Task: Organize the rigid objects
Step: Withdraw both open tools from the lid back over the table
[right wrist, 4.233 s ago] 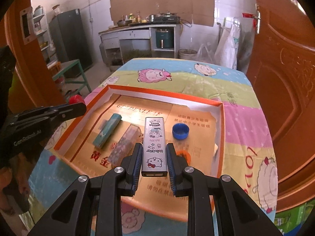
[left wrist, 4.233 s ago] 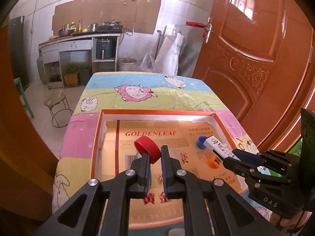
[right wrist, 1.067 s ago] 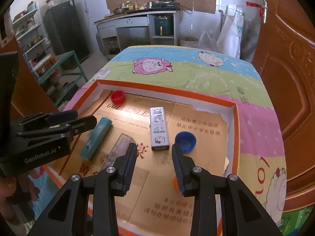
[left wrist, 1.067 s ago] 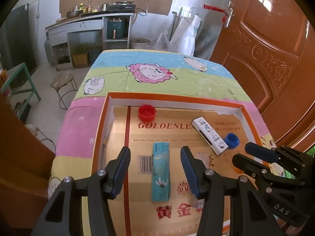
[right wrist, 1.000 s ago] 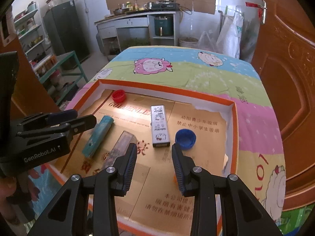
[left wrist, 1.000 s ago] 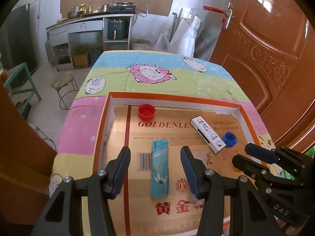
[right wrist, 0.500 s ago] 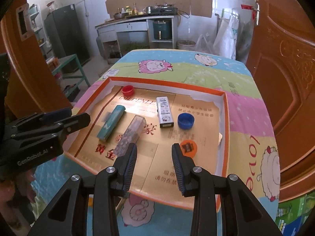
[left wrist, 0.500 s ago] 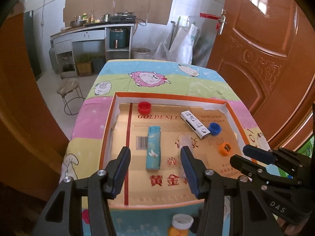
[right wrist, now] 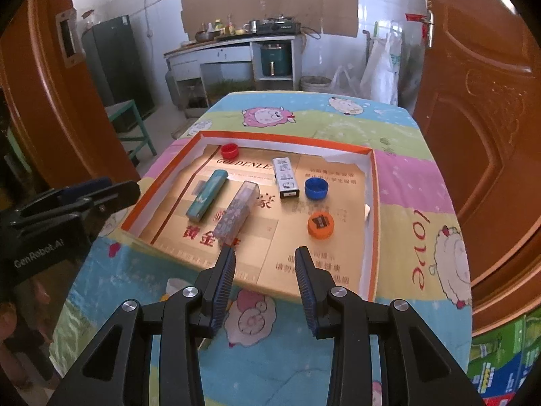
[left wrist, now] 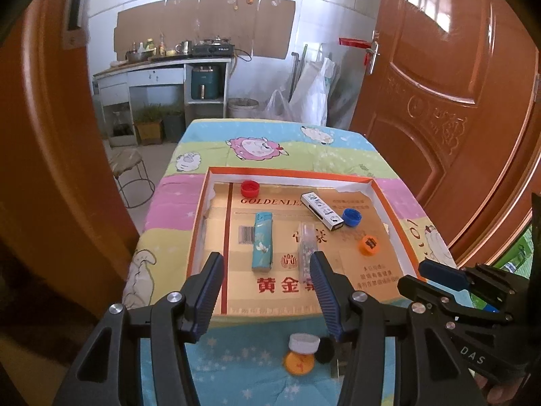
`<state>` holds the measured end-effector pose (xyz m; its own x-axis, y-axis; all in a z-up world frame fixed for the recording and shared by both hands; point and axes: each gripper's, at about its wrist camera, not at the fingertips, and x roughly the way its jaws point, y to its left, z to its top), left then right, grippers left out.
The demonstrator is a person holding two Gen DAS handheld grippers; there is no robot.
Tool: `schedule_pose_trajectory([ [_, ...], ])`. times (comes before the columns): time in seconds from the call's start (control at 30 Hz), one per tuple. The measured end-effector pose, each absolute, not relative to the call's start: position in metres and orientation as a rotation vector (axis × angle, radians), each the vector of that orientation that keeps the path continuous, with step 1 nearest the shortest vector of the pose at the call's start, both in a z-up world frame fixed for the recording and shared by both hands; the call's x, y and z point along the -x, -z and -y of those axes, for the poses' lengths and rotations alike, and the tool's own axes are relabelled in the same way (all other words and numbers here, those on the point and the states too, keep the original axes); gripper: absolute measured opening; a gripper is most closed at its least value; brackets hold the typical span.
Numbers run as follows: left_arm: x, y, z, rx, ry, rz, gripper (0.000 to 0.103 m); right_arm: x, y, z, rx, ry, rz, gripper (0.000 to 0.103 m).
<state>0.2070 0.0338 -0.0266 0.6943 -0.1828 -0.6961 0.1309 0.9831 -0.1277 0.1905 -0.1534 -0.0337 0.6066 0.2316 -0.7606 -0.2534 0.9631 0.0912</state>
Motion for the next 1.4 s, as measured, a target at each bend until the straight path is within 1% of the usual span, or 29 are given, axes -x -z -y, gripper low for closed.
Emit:
schedule_pose_trajectory([
  [0.53, -0.144, 0.017, -0.040, 0.066, 0.194, -0.731, 0.053, -0.129, 0.022, 0.155, 0.036, -0.273, -0.832, 0.038],
  [1.03, -0.104, 0.047, -0.042, 0.067, 0.227, -0.729, 0.053, -0.099, 0.052, 0.134, 0.044, -0.301, -0.876, 0.039],
  [1.07, -0.102, 0.050, -0.043, 0.069, 0.228, -0.730, 0.053, -0.098, 0.054, 0.132, 0.043, -0.303, -0.880, 0.043],
  [1.1, -0.101, 0.053, -0.043, 0.069, 0.226, -0.734, 0.053, -0.097, 0.056, 0.131, 0.041, -0.305, -0.884, 0.055],
  [1.13, -0.100, 0.055, -0.043, 0.067, 0.223, -0.738, 0.053, -0.097, 0.058, 0.130, 0.040, -0.306, -0.888, 0.058],
  [1.4, -0.096, 0.069, -0.044, 0.050, 0.205, -0.754, 0.053, -0.098, 0.072, 0.123, 0.023, -0.320, -0.911, 0.058],
])
